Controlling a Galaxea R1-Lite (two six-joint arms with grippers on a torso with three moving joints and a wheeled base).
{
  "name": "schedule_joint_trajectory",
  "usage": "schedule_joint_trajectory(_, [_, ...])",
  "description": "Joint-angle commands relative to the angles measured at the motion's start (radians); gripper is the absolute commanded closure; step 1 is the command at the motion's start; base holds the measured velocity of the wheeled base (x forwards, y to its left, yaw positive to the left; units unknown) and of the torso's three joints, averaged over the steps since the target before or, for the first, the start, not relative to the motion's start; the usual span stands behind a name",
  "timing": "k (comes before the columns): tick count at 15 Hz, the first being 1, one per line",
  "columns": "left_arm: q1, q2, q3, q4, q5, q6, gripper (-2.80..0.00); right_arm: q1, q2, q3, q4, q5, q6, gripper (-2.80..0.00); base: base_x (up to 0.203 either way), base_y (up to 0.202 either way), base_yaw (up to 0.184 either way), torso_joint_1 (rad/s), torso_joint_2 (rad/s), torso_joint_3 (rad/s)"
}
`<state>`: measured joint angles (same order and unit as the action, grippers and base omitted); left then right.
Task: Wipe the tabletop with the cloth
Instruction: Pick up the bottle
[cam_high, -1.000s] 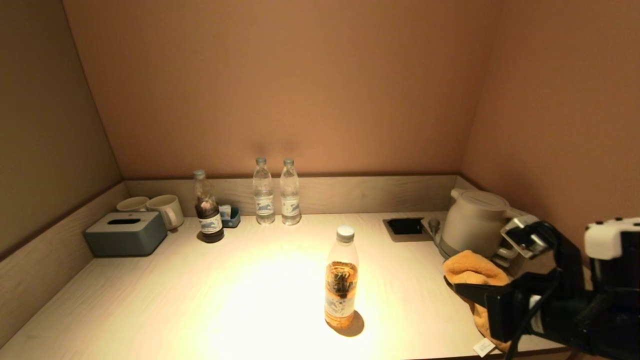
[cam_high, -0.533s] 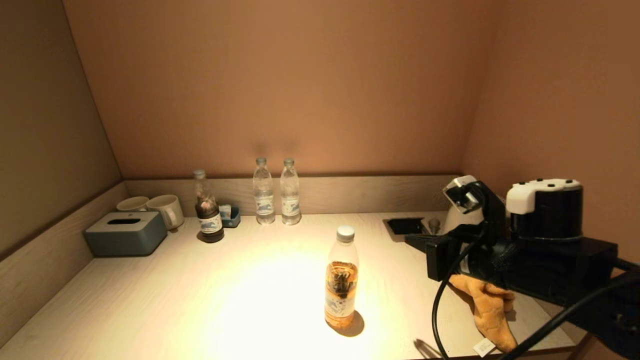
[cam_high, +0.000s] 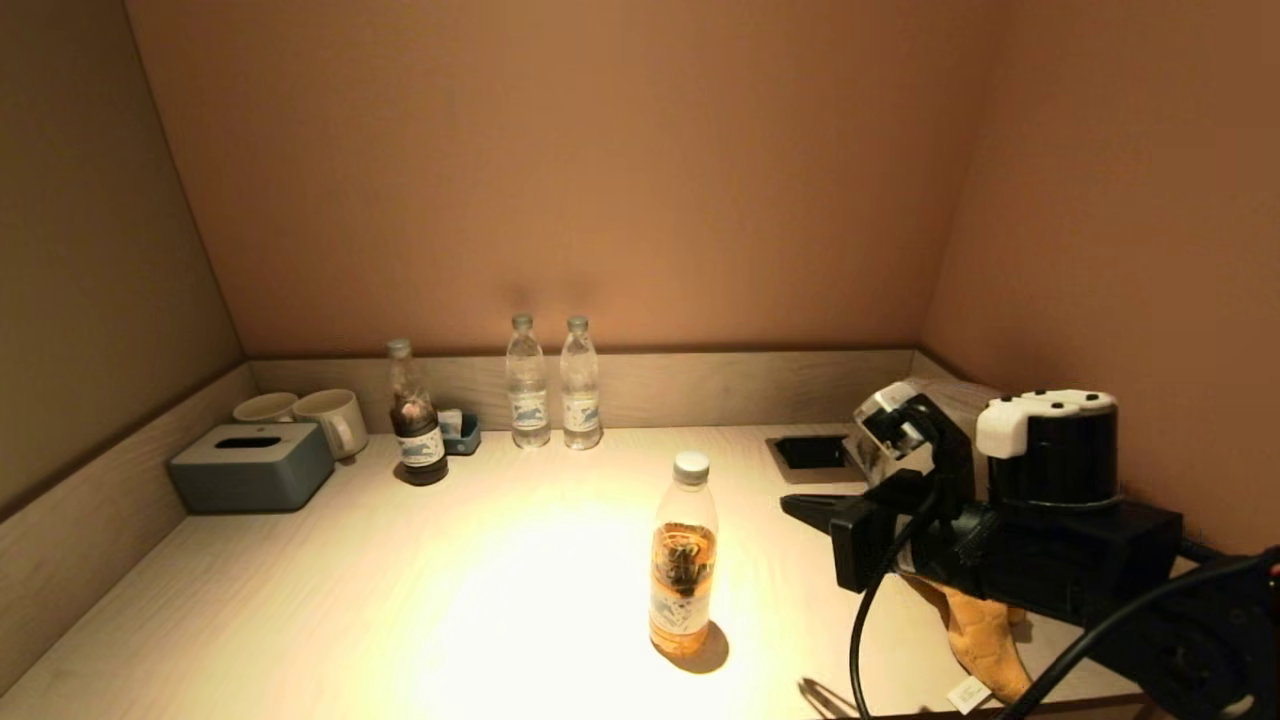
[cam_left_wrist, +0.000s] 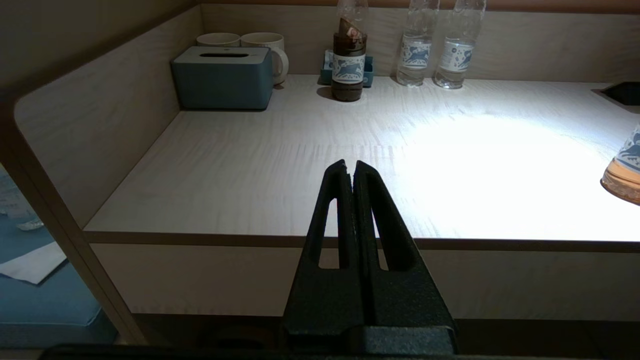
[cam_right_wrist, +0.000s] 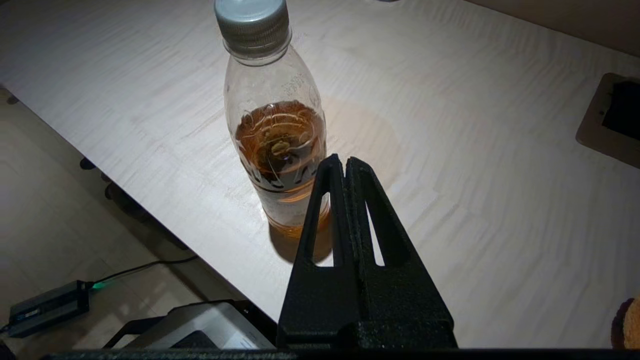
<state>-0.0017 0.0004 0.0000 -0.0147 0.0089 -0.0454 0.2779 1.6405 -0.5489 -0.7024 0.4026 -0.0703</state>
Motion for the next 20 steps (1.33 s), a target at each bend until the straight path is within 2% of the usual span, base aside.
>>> schedule_joint_trajectory(1, [0.000,0.000,0.000,-0.001,0.000,-0.001,0.00,0.032,-0.001,0.029,-0.006,0.003,-0.003,0.00,0.000,0.000,0.000,0.000,0.00,0.000])
schedule_joint_trajectory(5, [0.000,0.000,0.000,-0.001,0.000,-0.001,0.00,0.087,0.005,0.035,-0.006,0.001,-0.011,0.00,0.000,0.000,0.000,0.000,0.00,0.000])
schedule_joint_trajectory(6, [0.000,0.000,0.000,0.001,0.000,-0.001,0.00,0.092,0.009,0.035,-0.006,0.001,-0.012,-2.80,0.000,0.000,0.000,0.000,0.00,0.000])
schedule_joint_trajectory(12, [0.000,0.000,0.000,0.000,0.000,-0.001,0.00,0.127,0.065,0.009,-0.006,0.001,-0.013,-2.80,0.000,0.000,0.000,0.000,0.00,0.000])
schedule_joint_trajectory(20, [0.000,0.000,0.000,0.001,0.000,-0.001,0.00,0.130,0.234,-0.158,-0.001,-0.012,-0.014,-2.80,0.000,0.000,0.000,0.000,0.00,0.000])
